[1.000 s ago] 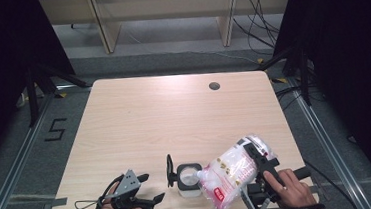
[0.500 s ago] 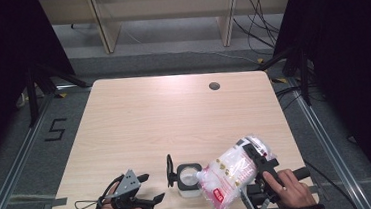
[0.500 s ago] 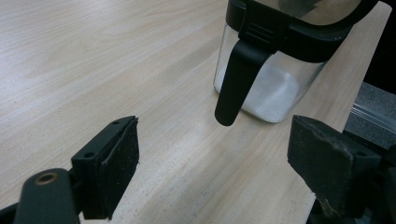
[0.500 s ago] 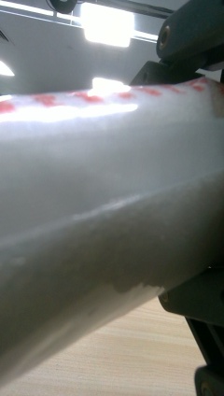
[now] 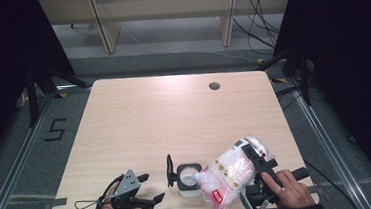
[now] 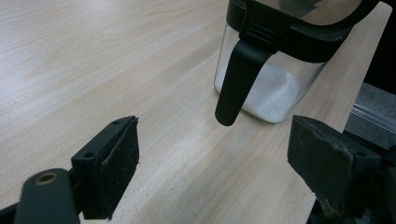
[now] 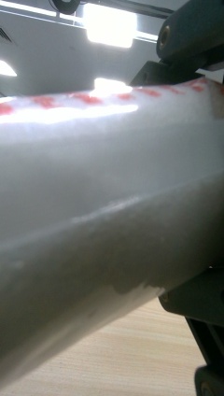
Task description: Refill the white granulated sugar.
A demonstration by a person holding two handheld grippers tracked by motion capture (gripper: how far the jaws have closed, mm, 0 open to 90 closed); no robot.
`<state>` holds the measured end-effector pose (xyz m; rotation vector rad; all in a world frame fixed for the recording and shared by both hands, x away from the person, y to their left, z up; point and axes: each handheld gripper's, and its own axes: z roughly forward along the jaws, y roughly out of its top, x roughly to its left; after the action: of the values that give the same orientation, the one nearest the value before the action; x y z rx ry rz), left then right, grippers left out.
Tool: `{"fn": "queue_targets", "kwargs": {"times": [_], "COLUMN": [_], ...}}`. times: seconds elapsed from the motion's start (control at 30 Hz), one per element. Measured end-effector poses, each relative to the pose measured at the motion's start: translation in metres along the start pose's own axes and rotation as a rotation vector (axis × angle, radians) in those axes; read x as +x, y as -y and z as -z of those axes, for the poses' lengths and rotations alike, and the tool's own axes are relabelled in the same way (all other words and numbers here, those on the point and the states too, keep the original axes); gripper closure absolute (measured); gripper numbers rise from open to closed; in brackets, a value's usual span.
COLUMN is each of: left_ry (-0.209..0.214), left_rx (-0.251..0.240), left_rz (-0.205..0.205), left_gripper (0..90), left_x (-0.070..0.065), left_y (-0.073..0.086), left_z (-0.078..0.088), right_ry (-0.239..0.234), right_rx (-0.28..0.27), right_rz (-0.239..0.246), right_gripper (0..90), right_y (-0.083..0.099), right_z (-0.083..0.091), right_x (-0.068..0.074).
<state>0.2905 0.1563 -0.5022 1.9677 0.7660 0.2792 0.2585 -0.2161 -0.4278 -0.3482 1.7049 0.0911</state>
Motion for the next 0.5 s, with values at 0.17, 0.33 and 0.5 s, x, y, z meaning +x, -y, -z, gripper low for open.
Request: {"fn": "queue_targets", "kwargs": {"times": [0.17, 0.33, 0.5], "left_ry": [-0.011, 0.002, 0.000], "left_rx": [0.016, -0.006, 0.000], "left_rz": [-0.010, 0.007, 0.001], "left_gripper": [16.2, 16.2, 16.2], "left_x": [0.0012, -0.0004, 0.0001], "left_y": [0.0000, 0.0001, -0.0001], "left_z": [0.0004, -0.0006, 0.0000], "right_ry": [0.003, 0.003, -0.002], "right_rx": [-0.003, -0.006, 0.002], "right_rz": [0.011, 0.025, 0.016], "right_gripper": [38.9, 38.8, 38.9], "right_y": [0.0002, -0.0010, -0.0010], "right_z": [-0.0008, -0.0009, -0.0004], "right_x": [0.0005, 0.0006, 0.0010]}}
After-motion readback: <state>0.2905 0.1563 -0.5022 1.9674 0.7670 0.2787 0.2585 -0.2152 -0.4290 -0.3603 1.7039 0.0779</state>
